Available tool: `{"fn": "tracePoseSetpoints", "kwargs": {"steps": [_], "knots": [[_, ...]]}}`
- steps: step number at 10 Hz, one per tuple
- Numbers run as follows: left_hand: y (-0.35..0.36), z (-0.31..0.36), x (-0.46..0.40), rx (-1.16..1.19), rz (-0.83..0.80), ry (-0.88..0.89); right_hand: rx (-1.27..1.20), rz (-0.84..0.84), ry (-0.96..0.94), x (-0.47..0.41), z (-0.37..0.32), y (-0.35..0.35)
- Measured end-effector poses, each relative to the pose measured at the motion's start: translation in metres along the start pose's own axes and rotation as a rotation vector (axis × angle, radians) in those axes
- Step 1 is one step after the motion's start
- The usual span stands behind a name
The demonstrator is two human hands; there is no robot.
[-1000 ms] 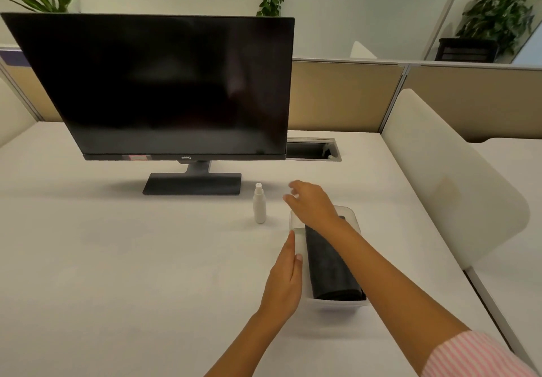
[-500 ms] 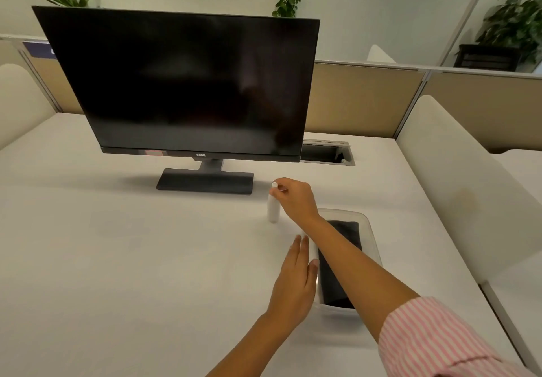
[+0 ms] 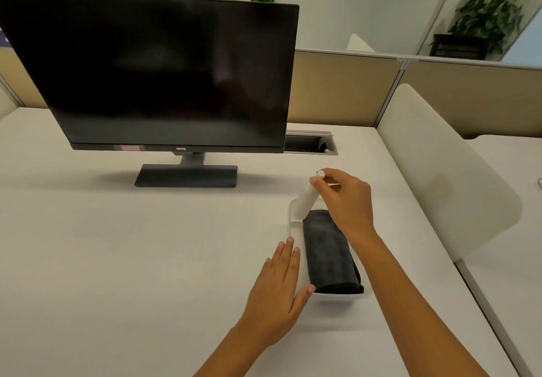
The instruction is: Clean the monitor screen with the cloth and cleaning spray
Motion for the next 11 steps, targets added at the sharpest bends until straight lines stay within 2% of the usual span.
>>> {"fn": "tracePoseSetpoints", "kwargs": {"steps": [3, 5, 9, 10, 11], "knots": [[-0.001, 0.0, -0.001, -0.124, 0.08, 0.01, 0.094, -0.148, 0.08, 0.025, 0.043, 0.039], [-0.01, 0.007, 0.002, -0.245, 0.126, 0.047, 0.12, -0.147, 0.061, 0.028, 0.052, 0.05], [-0.005, 0.001, 0.001, -0.143, 0.046, 0.026, 0.123, -0.226, 0.134, 0.037, 0.054, 0.057], [-0.005, -0.002, 0.001, -0.12, 0.033, 0.037, 0.114, -0.208, 0.142, 0.039, 0.047, 0.053], [-0.006, -0.018, 0.008, -0.092, 0.019, 0.039, 0.099, -0.074, 0.065, 0.054, 0.03, 0.041]]}}
Point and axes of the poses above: each hand's wrist, its own x-axis away from the middle knuckle, its own y-axis out of the palm, z = x × y, the point moved 8 cm from there along -x, towards the middle knuckle, and after that the axes turned 5 degrees about -x, right-handed, at the moved point
